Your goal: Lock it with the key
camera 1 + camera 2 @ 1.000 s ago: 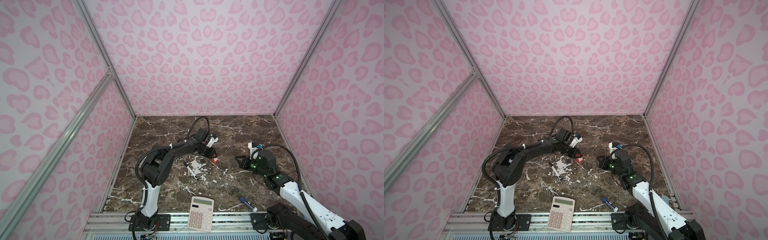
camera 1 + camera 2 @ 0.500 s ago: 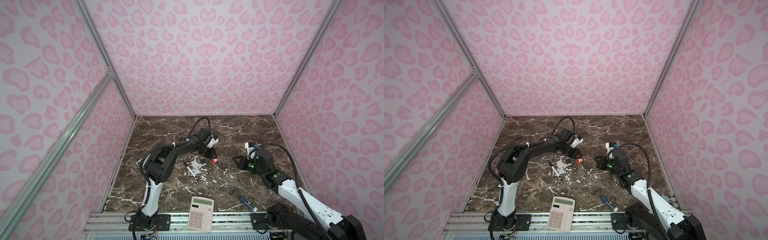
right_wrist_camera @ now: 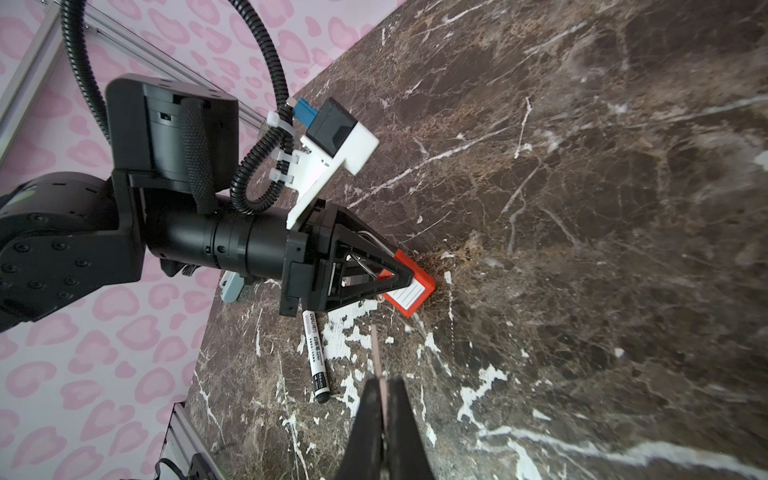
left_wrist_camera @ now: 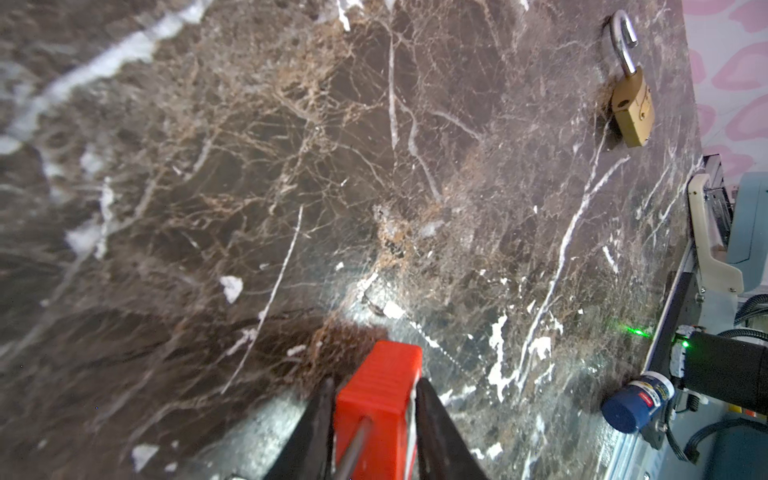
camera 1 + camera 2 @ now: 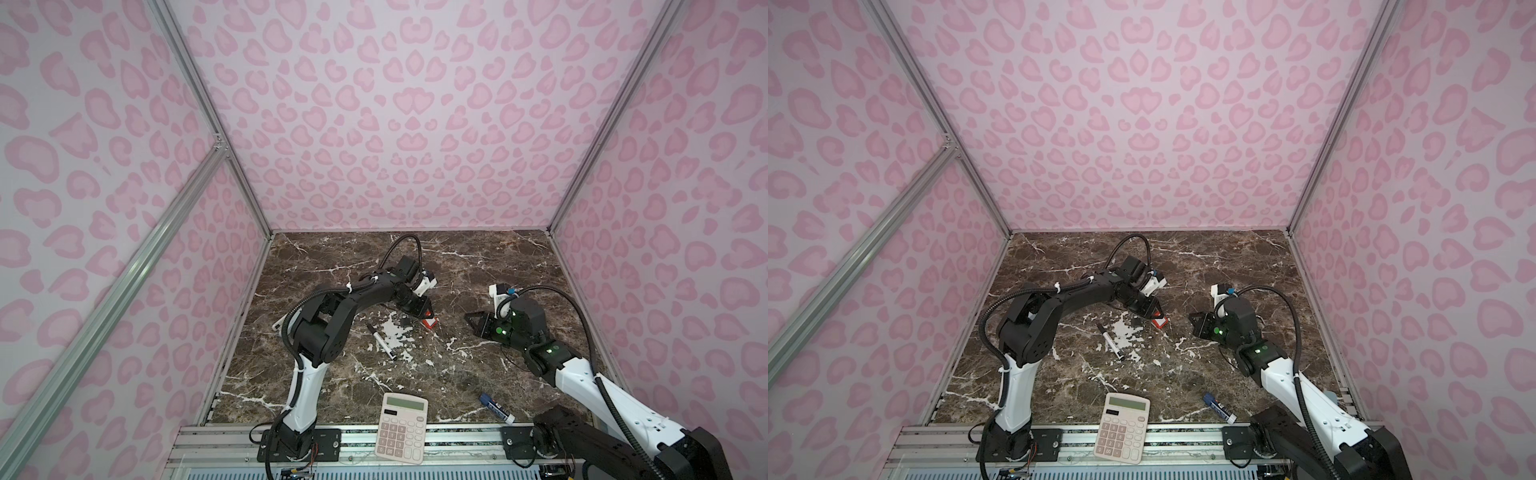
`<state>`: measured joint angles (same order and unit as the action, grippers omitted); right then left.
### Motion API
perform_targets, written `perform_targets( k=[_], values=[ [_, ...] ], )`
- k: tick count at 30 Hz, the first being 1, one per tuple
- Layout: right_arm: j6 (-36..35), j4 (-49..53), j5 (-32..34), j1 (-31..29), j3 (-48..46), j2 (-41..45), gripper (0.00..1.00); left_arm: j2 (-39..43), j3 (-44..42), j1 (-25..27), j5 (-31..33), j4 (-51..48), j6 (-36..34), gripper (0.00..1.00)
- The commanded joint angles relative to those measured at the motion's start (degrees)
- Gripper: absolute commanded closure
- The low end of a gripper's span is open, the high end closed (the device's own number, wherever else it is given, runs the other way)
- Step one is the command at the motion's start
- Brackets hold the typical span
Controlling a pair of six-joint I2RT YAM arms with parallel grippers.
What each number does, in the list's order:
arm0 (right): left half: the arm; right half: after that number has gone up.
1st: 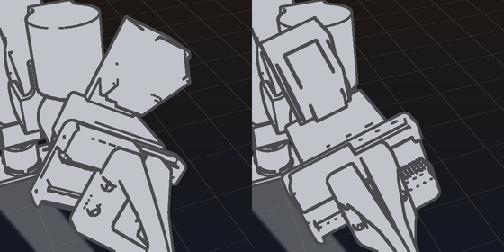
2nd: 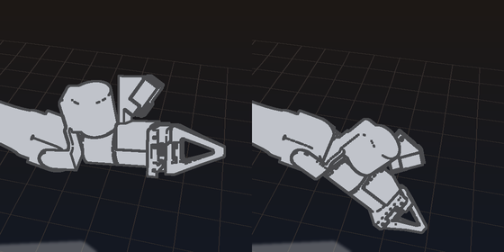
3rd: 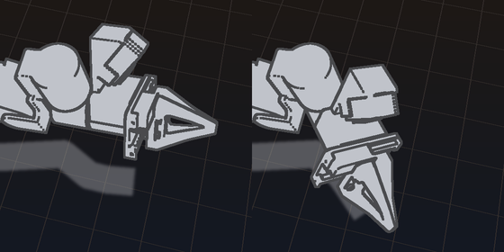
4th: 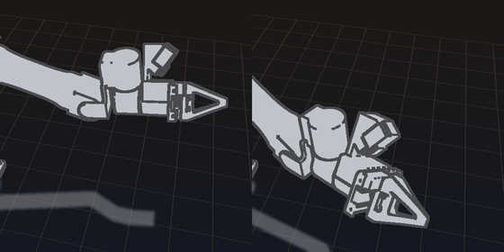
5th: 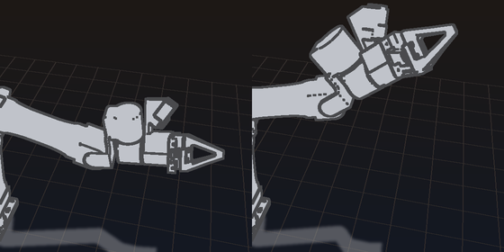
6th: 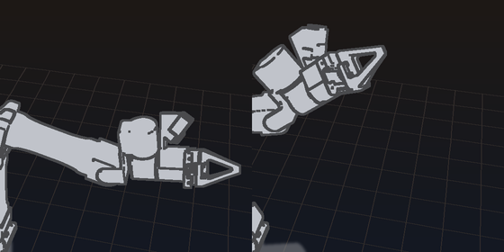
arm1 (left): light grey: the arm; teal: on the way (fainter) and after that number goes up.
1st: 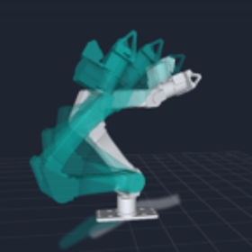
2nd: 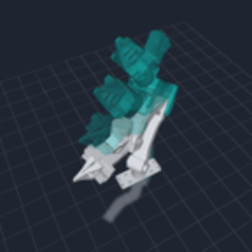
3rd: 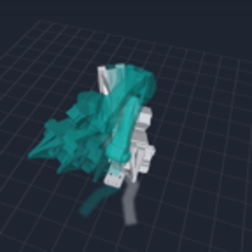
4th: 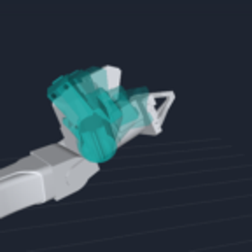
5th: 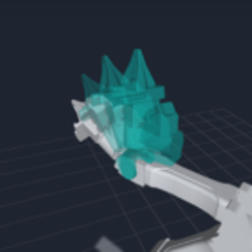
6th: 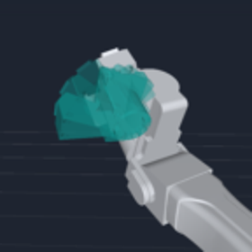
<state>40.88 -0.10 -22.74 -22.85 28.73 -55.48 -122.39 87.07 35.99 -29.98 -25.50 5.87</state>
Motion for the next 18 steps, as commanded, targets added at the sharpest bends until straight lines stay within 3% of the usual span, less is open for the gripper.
perform_targets(
  k=[1, 18],
  values=[
    [-0.61, -1.51, -0.44, 0.00, 0.14, 0.14, 1.00, -0.57, 0.95, -0.04, 0.44, -0.79, -0.99, 0.59],
    [-0.54, 0.10, 1.48, -0.01, -1.30, 4.10, 1.00, -6.12, 8.67, -0.30, 1.39, -1.88, -0.19, 0.49]
  ],
)
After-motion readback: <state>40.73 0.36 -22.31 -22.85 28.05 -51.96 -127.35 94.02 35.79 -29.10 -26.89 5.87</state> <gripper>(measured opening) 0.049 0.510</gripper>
